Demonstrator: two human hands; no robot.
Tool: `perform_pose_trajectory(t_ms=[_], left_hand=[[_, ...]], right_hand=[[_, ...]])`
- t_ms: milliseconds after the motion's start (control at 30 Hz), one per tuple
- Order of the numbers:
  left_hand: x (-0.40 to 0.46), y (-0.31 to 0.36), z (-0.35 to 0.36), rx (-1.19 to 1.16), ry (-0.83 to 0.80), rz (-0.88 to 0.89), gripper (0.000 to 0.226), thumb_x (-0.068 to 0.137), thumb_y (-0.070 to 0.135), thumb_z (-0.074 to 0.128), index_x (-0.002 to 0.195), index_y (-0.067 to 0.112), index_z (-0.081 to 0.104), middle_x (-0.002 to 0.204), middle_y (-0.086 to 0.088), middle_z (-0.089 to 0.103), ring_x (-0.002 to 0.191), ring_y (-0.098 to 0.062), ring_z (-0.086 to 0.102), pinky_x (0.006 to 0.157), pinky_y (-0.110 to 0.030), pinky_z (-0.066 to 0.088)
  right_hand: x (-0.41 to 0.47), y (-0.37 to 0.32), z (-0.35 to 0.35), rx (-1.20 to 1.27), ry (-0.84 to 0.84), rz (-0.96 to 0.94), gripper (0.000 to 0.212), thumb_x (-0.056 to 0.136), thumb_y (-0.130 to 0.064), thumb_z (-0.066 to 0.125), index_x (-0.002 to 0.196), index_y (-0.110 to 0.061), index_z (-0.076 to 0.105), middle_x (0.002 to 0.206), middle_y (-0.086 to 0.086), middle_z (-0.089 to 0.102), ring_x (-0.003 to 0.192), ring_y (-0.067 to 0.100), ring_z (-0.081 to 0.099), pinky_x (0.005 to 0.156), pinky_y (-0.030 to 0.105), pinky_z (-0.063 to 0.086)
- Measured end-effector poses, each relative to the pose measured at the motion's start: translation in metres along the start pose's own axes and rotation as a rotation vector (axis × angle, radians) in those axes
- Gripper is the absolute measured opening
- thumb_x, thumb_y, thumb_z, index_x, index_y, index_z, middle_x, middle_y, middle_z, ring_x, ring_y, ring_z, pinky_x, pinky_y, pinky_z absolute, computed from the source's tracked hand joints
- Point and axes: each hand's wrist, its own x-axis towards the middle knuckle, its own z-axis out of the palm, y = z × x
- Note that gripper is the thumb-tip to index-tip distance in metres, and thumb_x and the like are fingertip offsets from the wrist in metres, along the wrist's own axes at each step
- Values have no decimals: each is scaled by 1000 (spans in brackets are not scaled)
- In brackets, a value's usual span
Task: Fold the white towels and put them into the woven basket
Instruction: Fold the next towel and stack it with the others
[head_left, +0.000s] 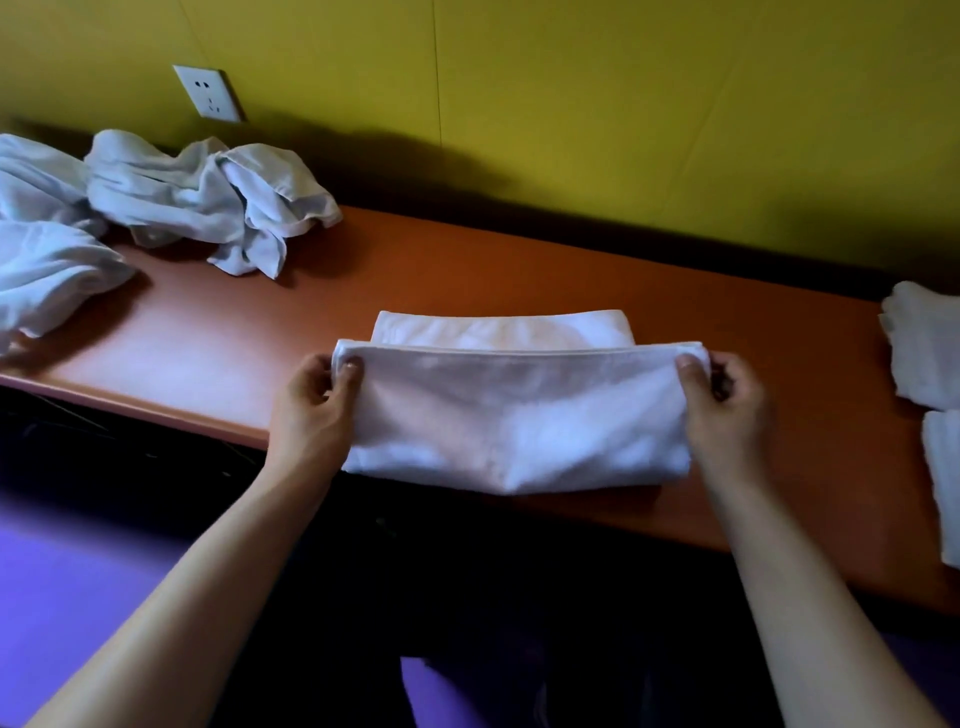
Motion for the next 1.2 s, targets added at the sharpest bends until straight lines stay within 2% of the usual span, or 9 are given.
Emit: perform_pose_trajectory(t_ms=[133,367,500,567,733,867,967,1100,1200], left_hand=[[45,4,23,31,86,13,29,102,30,54,91,4,62,77,-10,61,63,-15,50,53,-24,37],[118,-13,53,163,96,-10,34,93,51,53,98,20,66,94,-7,72,87,-33,68,78,-47,57],[132,-33,67,258,91,-86,35,93,48,60,118,23,63,111,-9,70,102,-34,65,90,-47,54],[126,-39,67,398,72,-7,44,95,43,61,131,20,54,123,-13,62,112,-35,58,97,-43,44],[72,-44,60,840,-193,478,53,90,58,36,128,32,62,138,-6,57,117,-39,54,94,-47,42],[46,-55,56,1051,-519,330,78,82,73,7,155,47,19,168,5,12,153,-29,15,117,-51,24],[45,-58,58,1019,-530,314,82,80,74,2,157,46,8,169,6,2,156,-27,5,121,-48,17],[42,-57,56,991,-514,312,82,81,73,4,157,44,14,169,4,7,155,-28,8,122,-48,17],[41,-53,54,961,-485,319,73,88,69,18,155,41,25,167,-2,16,152,-33,19,118,-49,24]], right_hand=[[44,9,32,-24,17,-39,22,92,-38,62,101,-18,65,83,-2,63,79,16,58,70,29,44],[99,25,78,-68,-22,-28,15,95,-29,65,95,-15,61,79,1,58,74,17,54,63,26,37],[103,36,92,-165,-94,47,26,95,-32,66,108,-11,59,86,-3,59,72,13,55,57,27,39],[97,43,87,-257,-131,126,35,92,-38,67,115,-16,55,99,0,61,83,20,60,67,31,49],[57,45,52,-473,-151,262,46,89,-54,63,114,-16,54,115,11,64,103,35,61,80,39,45],[24,41,30,-632,-230,399,51,86,-56,66,102,-8,58,111,20,66,102,40,64,81,41,46],[18,42,22,-494,-270,547,59,78,-53,76,105,-1,66,103,22,71,85,39,70,74,43,57],[27,30,11,-162,-364,820,46,78,-35,81,104,2,72,100,20,73,80,30,63,61,32,41],[25,11,15,1,-327,833,32,84,-20,76,108,1,71,104,16,73,91,33,68,76,37,51]])
